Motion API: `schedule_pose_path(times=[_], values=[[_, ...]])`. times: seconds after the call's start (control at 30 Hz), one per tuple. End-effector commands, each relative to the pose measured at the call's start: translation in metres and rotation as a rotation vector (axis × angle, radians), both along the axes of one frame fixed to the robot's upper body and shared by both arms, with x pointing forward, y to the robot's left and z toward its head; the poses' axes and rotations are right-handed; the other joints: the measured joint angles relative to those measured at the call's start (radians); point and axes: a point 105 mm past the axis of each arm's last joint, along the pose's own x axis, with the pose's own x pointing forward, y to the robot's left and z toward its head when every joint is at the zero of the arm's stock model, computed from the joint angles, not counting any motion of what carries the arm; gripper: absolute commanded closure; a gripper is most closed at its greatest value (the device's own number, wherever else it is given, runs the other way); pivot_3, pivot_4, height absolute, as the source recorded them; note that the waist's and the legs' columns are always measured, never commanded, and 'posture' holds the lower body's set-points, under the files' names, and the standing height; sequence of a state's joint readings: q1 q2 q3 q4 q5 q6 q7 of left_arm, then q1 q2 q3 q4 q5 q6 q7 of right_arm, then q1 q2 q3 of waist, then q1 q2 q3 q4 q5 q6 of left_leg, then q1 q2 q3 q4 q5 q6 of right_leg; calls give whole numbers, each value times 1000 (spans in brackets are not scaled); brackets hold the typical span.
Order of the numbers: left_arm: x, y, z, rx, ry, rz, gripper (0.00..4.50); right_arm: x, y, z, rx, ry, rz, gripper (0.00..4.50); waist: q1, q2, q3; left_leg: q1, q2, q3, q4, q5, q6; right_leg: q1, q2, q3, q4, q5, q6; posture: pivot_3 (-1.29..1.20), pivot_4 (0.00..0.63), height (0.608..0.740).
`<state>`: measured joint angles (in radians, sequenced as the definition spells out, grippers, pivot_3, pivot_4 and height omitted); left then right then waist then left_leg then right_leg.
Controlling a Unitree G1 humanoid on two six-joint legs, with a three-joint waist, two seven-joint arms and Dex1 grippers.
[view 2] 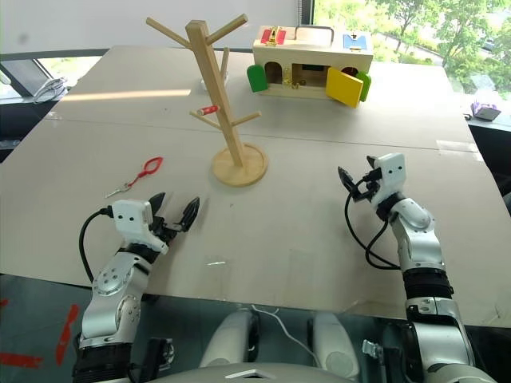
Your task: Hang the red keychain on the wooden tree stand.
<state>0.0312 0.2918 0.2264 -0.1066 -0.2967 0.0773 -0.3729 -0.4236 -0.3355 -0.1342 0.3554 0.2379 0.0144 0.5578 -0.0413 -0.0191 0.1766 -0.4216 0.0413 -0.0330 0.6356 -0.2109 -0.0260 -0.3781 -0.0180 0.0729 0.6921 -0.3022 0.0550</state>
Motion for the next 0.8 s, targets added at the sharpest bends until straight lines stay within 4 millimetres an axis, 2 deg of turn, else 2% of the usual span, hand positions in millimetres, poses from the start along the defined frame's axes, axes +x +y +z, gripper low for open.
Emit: schedule_pose_path(times=[0.03,0.43,0.57,0.7,0.8], values=[[2,0,11,13,-42,-5,36,2,-6,19,4,-71,-15,0,0,0,0,0,0,0,0,0,0,0,0,0,0,0,0,0,150,740],[2,1,11,9,-44,-6,36,1,-8,18,10,-65,-14,0,0,0,0,0,0,0,0,0,0,0,0,0,0,0,0,0,150,740],[2,4,12,12,-40,-7,36,-6,-3,20,10,-74,69,0,0,0,0,0,0,0,0,0,0,0,0,0,0,0,0,0,150,740],[5,18,16,21,-40,-7,36,-40,17,30,-23,-118,348,0,2,0,0,0,0,0,0,0,0,0,0,0,-1,0,0,0,150,740],[11,33,23,42,-39,-6,36,-85,33,31,-97,-100,613,0,5,0,1,-1,0,-1,0,0,0,0,0,-1,-2,0,0,0,150,740]])
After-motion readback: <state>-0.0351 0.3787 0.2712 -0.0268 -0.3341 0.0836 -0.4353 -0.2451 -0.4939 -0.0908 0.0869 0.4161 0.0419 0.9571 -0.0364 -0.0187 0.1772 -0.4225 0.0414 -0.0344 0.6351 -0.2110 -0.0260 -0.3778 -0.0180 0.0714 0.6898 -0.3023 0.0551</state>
